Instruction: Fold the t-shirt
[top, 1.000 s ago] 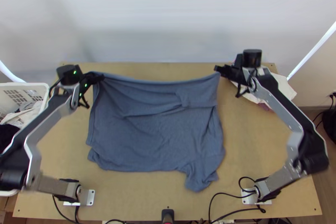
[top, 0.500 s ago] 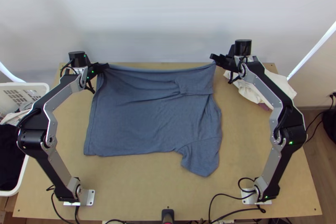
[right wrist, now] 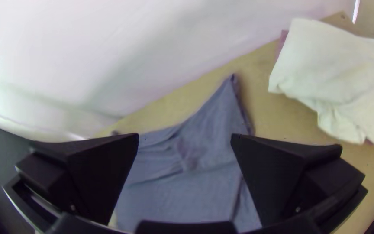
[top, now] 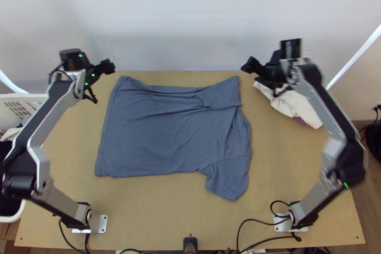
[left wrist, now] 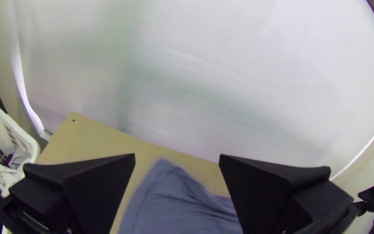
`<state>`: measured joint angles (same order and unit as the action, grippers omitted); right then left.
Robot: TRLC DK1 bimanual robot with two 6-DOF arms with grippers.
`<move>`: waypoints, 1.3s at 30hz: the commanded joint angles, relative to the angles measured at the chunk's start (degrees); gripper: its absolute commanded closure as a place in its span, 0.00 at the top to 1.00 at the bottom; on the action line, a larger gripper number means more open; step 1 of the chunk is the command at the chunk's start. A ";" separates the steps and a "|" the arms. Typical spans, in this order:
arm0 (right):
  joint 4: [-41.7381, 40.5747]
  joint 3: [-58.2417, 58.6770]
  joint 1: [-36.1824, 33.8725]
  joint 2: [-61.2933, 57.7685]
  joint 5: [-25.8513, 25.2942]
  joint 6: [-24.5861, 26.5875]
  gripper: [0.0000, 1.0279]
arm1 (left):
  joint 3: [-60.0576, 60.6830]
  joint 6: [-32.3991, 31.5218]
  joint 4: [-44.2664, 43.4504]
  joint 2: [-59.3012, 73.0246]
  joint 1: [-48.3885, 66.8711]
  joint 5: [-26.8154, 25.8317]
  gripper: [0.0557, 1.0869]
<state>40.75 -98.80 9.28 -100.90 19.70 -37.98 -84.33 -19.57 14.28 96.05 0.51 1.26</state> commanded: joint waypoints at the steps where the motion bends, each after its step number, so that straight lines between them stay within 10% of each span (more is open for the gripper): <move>1: 9.61 2.39 -2.60 6.95 5.87 -5.00 0.95 | 0.49 -0.82 4.17 -5.35 -0.69 -0.55 0.95; 9: 24.90 18.91 -10.16 18.46 13.34 7.74 0.95 | 2.16 -1.08 17.62 -12.03 -2.80 -1.52 0.95; 21: 25.61 43.43 -14.11 26.90 14.13 24.09 0.84 | 10.24 -2.05 24.74 -24.86 -3.24 -6.44 0.95; 25: 21.56 48.71 -12.62 26.72 14.13 24.70 0.84 | 11.47 -2.40 25.44 -27.58 -3.24 -6.44 0.95; 29: 14.71 52.57 -12.27 26.46 14.13 24.27 0.60 | 11.65 -2.84 26.76 -28.99 -3.24 -6.44 0.95; 39: 5.04 55.30 -9.54 20.48 14.05 22.77 0.59 | 12.79 -3.02 29.22 -32.15 -3.77 -6.35 0.95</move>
<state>47.13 -45.15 -1.54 -78.28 33.30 -14.57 -73.14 -21.28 42.48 65.14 -2.48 -4.95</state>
